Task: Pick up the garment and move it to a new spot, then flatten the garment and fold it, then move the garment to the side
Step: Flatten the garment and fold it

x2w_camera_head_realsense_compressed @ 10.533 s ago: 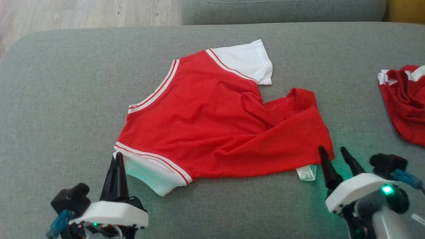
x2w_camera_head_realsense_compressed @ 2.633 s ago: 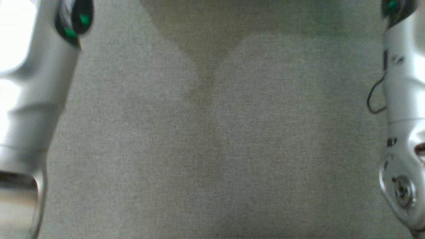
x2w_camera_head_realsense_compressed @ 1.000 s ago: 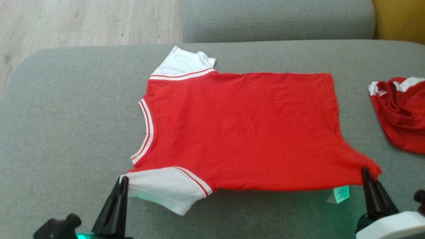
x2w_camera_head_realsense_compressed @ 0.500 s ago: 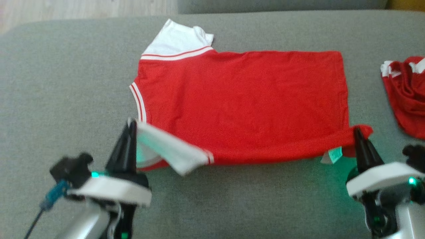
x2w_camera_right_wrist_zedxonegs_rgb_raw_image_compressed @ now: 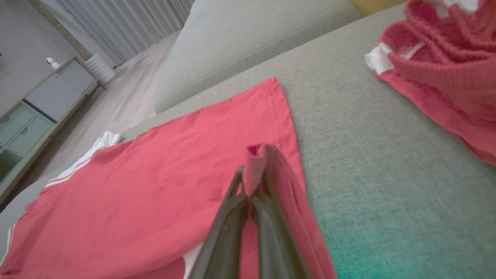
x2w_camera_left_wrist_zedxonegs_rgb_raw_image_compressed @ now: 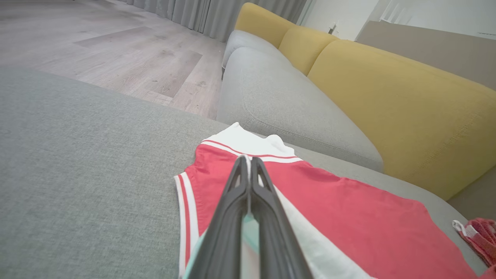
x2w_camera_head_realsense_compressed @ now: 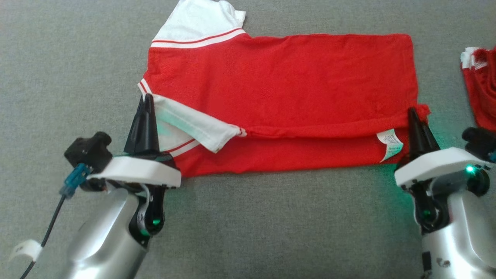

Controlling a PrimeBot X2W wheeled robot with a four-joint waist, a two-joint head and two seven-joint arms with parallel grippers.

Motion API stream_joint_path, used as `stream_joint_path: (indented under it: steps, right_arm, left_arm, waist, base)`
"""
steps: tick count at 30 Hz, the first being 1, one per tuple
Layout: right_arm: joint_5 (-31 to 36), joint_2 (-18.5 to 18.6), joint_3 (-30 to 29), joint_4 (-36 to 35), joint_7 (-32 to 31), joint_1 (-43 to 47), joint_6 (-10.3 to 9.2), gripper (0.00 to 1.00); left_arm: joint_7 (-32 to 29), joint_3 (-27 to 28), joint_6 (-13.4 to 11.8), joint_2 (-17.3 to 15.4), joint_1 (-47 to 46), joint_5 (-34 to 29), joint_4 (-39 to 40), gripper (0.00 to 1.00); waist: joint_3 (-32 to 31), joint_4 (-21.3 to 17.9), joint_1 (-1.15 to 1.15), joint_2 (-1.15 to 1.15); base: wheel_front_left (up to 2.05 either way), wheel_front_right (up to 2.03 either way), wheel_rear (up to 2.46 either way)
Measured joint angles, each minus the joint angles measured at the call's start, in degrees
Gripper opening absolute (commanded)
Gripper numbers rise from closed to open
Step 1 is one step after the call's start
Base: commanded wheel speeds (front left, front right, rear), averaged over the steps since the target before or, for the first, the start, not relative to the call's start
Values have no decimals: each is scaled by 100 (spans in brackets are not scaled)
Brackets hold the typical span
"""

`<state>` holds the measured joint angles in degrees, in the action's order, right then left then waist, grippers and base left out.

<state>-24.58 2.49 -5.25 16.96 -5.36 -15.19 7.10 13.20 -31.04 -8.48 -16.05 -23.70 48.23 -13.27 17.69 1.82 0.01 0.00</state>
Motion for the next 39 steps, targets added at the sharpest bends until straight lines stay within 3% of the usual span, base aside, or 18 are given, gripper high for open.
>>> stream_joint_path:
  steps: [1,2,3,4,10,15,26,39]
  right_arm:
    - [0,3,42,42,48,-45,0,100]
    - [0,3,73,71,114,-88,0,100]
    - [4,3,90,99,166,-125,0,100]
    - [48,3,92,131,250,-162,0,100]
    - [521,7,103,-8,911,-190,0,100]
    - [889,8,-68,-250,1018,24,0,100]
    - [1201,3,-73,-886,511,1259,0,100]
    - [1210,1,86,-1181,179,1216,0,100]
  left_arm:
    - [4,24,11,43,-44,-18,-67,0]
    - [27,53,35,85,-89,-54,-130,24]
    - [57,91,54,126,-126,-96,-156,70]
    - [58,137,115,168,-160,-118,-174,100]
    - [109,332,302,301,-125,-182,-254,100]
    - [125,385,370,287,437,-198,-91,100]
    - [-614,458,54,19,2018,449,62,100]
    - [-881,643,51,14,1584,723,-149,99]
  waist:
    - [15,2,0,0]
    - [23,7,0,0]
    - [24,11,0,0]
    - [20,15,-1,0]
    - [-148,25,-2,0]
    - [-405,31,-2,0]
    - [-794,-63,-3,0]
    - [-257,-376,-1,0]
  base:
    - [0,0,0]
    - [0,0,0]
    - [0,0,0]
    - [0,0,0]
    - [0,0,0]
    - [0,0,0]
    - [0,0,0]
    - [0,0,0]
